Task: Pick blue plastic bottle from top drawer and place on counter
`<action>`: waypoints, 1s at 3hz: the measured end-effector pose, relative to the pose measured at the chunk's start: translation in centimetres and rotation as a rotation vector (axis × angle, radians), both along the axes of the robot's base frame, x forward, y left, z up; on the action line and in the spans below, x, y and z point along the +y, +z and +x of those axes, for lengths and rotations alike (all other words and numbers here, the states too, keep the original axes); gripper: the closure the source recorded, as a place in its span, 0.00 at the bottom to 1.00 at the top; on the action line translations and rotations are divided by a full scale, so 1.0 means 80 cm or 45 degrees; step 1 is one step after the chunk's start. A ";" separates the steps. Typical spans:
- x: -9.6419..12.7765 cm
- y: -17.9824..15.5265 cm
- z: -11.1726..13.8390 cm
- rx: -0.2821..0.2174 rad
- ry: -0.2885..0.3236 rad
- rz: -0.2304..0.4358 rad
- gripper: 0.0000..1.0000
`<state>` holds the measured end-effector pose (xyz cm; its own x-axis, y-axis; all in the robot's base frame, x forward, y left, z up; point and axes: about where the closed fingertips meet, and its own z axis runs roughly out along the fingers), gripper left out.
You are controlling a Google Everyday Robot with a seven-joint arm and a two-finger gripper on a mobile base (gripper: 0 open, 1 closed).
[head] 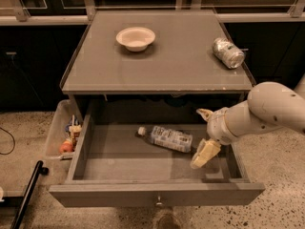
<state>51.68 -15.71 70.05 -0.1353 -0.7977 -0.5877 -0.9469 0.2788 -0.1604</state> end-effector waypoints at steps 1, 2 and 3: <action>0.023 -0.028 0.021 -0.018 0.027 0.034 0.00; 0.052 -0.053 0.034 -0.046 0.062 0.036 0.00; 0.076 -0.073 0.048 -0.083 0.081 0.039 0.00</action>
Offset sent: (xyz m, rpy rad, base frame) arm 0.0419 0.0656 -0.0646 0.0283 -0.0673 0.0728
